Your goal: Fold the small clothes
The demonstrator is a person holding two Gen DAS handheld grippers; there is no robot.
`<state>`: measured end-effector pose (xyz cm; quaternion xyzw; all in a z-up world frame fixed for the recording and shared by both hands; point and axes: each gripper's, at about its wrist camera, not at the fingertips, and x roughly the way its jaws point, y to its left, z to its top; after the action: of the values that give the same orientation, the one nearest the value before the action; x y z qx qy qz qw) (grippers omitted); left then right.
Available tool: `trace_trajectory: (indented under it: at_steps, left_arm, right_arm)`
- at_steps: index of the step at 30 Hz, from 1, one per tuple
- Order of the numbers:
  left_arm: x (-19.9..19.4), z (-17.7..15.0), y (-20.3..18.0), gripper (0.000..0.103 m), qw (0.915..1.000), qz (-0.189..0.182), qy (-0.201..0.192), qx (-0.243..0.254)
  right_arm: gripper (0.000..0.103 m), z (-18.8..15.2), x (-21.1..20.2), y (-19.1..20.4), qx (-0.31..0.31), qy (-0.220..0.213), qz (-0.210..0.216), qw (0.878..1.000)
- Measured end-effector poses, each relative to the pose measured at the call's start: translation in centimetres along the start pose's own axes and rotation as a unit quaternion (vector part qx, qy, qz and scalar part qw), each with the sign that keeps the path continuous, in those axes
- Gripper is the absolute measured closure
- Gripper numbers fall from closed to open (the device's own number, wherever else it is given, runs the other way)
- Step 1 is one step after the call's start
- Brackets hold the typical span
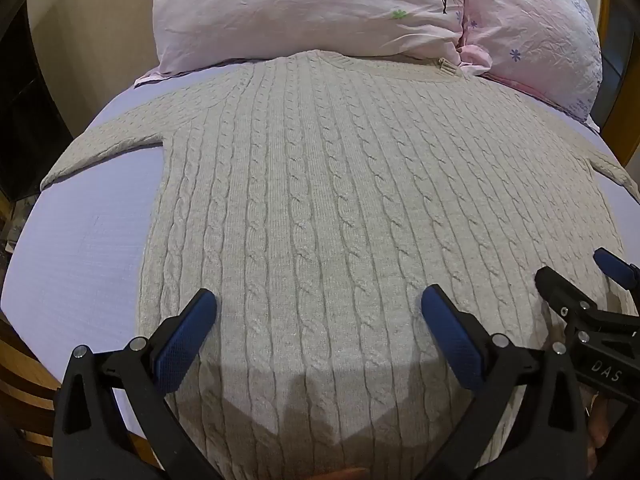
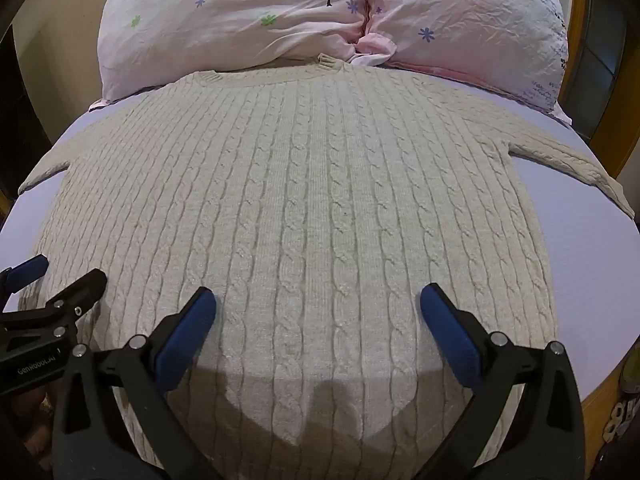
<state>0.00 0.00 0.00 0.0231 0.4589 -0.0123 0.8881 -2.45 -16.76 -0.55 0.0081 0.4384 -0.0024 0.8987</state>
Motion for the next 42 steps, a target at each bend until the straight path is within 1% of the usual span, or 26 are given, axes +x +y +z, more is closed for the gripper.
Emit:
trace_trajectory:
  at_steps: [42]
  left_arm:
    - [-0.03, 0.01, 0.00, 0.001, 1.0000, 0.001, -0.005, 0.000]
  right_arm:
    - [0.002, -0.08, -0.23, -0.16, 0.001, -0.008, 0.000, 1.000]
